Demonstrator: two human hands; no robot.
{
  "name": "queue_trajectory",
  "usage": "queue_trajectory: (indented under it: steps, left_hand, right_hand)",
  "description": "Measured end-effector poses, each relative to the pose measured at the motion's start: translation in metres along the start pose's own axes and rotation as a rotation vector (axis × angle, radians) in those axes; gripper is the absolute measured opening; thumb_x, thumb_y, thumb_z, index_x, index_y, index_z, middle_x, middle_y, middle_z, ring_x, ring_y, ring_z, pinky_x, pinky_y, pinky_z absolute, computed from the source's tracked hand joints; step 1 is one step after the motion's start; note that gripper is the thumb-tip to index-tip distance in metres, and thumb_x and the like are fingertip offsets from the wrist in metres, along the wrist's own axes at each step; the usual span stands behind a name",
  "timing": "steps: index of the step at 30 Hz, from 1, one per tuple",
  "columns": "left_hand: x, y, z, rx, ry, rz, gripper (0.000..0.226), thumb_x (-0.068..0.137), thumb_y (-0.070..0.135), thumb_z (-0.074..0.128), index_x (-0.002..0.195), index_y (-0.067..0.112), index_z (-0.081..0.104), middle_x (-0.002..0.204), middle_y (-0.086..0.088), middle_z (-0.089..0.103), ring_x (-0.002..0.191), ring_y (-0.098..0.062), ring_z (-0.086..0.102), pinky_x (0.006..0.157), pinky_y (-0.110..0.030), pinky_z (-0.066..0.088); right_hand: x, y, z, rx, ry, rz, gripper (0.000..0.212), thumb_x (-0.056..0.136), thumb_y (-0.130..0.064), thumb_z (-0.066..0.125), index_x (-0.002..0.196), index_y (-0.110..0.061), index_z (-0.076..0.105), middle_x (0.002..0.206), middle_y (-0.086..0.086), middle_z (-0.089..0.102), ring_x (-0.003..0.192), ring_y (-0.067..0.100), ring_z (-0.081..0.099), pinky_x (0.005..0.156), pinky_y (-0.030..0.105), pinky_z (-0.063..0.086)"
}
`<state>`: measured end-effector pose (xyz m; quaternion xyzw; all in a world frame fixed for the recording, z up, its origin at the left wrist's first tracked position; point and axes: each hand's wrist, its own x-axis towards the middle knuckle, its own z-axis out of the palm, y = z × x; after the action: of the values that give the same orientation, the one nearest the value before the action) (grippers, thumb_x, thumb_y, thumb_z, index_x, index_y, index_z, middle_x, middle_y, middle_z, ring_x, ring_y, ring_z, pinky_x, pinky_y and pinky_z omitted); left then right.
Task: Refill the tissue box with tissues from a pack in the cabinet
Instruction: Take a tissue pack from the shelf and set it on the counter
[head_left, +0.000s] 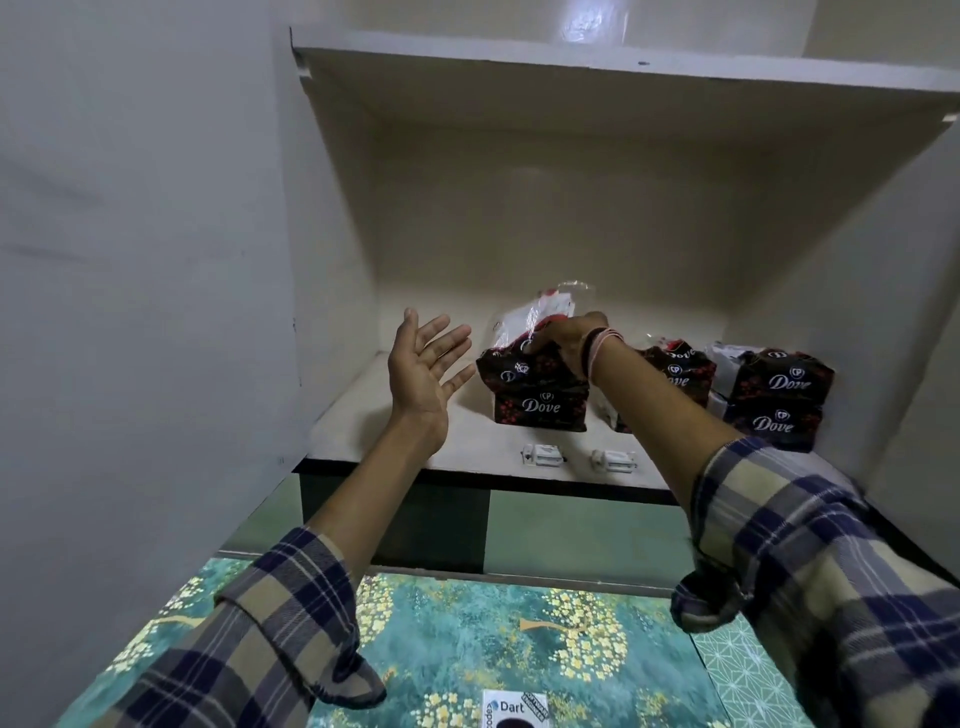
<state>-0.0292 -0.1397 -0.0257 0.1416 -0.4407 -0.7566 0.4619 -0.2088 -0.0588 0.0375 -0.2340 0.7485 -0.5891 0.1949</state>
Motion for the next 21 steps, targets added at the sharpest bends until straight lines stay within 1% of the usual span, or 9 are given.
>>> queue_trajectory:
  steps: [3, 4, 7, 8, 10, 12, 15, 18, 21]
  left_hand:
    - [-0.019, -0.005, -0.006, -0.016, 0.015, -0.005, 0.060, 0.099, 0.059, 0.046, 0.130, 0.013, 0.066, 0.120, -0.010, 0.078, 0.116, -0.024, 0.072, 0.101, -0.048, 0.054]
    - [-0.027, -0.008, -0.009, -0.024, 0.020, -0.007, 0.059, 0.099, 0.059, 0.045, 0.130, 0.013, 0.066, 0.119, -0.010, 0.078, 0.116, -0.024, 0.072, 0.101, -0.048, 0.054]
    - [-0.055, -0.026, -0.020, -0.059, 0.055, -0.016, 0.060, 0.100, 0.057, 0.045, 0.129, 0.010, 0.067, 0.117, -0.011, 0.078, 0.113, -0.024, 0.073, 0.096, -0.043, 0.054]
    - [-0.066, -0.034, -0.024, -0.075, 0.069, -0.020, 0.060, 0.100, 0.057, 0.045, 0.128, 0.009, 0.068, 0.115, -0.011, 0.078, 0.111, -0.024, 0.073, 0.092, -0.041, 0.054]
    - [-0.086, -0.052, -0.032, -0.106, 0.086, -0.036, 0.058, 0.100, 0.056, 0.046, 0.126, 0.008, 0.069, 0.110, -0.011, 0.078, 0.106, -0.025, 0.071, 0.084, -0.037, 0.052]
    - [-0.106, -0.073, -0.039, -0.124, 0.098, -0.068, 0.056, 0.100, 0.055, 0.048, 0.123, 0.008, 0.069, 0.105, -0.010, 0.078, 0.102, -0.025, 0.069, 0.081, -0.036, 0.051]
    - [-0.140, -0.112, -0.049, -0.105, 0.119, -0.143, 0.053, 0.099, 0.055, 0.050, 0.121, 0.010, 0.071, 0.104, -0.008, 0.077, 0.097, -0.022, 0.070, 0.081, -0.036, 0.050]
    - [-0.178, -0.154, -0.061, -0.064, 0.133, -0.238, 0.054, 0.096, 0.056, 0.056, 0.124, 0.012, 0.068, 0.107, -0.007, 0.075, 0.100, -0.022, 0.068, 0.085, -0.039, 0.049]
    - [-0.212, -0.192, -0.075, -0.039, 0.107, -0.363, 0.049, 0.092, 0.056, 0.061, 0.122, 0.019, 0.067, 0.113, -0.007, 0.069, 0.109, -0.025, 0.065, 0.096, -0.046, 0.049]
  right_hand:
    - [-0.021, 0.013, -0.005, 0.290, 0.023, -0.038, 0.072, 0.052, 0.011, 0.089, 0.118, 0.003, 0.061, 0.108, 0.019, 0.073, 0.089, 0.035, 0.072, 0.067, 0.047, 0.064]
    - [-0.025, 0.021, -0.008, 0.349, 0.012, -0.045, 0.073, 0.049, 0.009, 0.090, 0.117, 0.005, 0.064, 0.106, 0.022, 0.074, 0.093, 0.039, 0.074, 0.073, 0.055, 0.063]
    - [-0.033, 0.061, -0.023, 0.513, -0.053, -0.051, 0.105, 0.027, -0.006, 0.099, 0.124, 0.012, 0.063, 0.107, 0.027, 0.074, 0.107, 0.049, 0.068, 0.095, 0.076, 0.043]
    - [-0.047, 0.072, -0.028, 0.556, -0.080, -0.054, 0.101, 0.031, -0.005, 0.099, 0.123, 0.014, 0.062, 0.105, 0.028, 0.074, 0.101, 0.048, 0.070, 0.096, 0.076, 0.042]
    - [-0.093, 0.087, -0.038, 0.682, -0.074, -0.097, 0.064, 0.054, 0.005, 0.090, 0.113, 0.012, 0.066, 0.107, 0.030, 0.072, 0.095, 0.043, 0.072, 0.092, 0.070, 0.051]
    - [-0.126, 0.110, -0.043, 0.742, -0.107, -0.137, 0.044, 0.068, 0.010, 0.080, 0.110, 0.007, 0.068, 0.112, 0.031, 0.069, 0.096, 0.041, 0.071, 0.088, 0.066, 0.055]
    - [-0.158, 0.159, -0.045, 0.808, -0.108, -0.117, 0.050, 0.072, 0.009, 0.080, 0.119, 0.013, 0.063, 0.121, 0.034, 0.066, 0.099, 0.042, 0.071, 0.088, 0.066, 0.055]
    - [-0.184, 0.217, -0.038, 0.825, -0.062, -0.021, 0.052, 0.071, 0.008, 0.082, 0.119, 0.013, 0.064, 0.118, 0.033, 0.069, 0.104, 0.046, 0.071, 0.087, 0.065, 0.056]
    - [-0.202, 0.274, -0.025, 0.834, -0.054, 0.048, 0.056, 0.071, 0.008, 0.083, 0.122, 0.014, 0.061, 0.118, 0.033, 0.069, 0.105, 0.050, 0.069, 0.086, 0.067, 0.055]
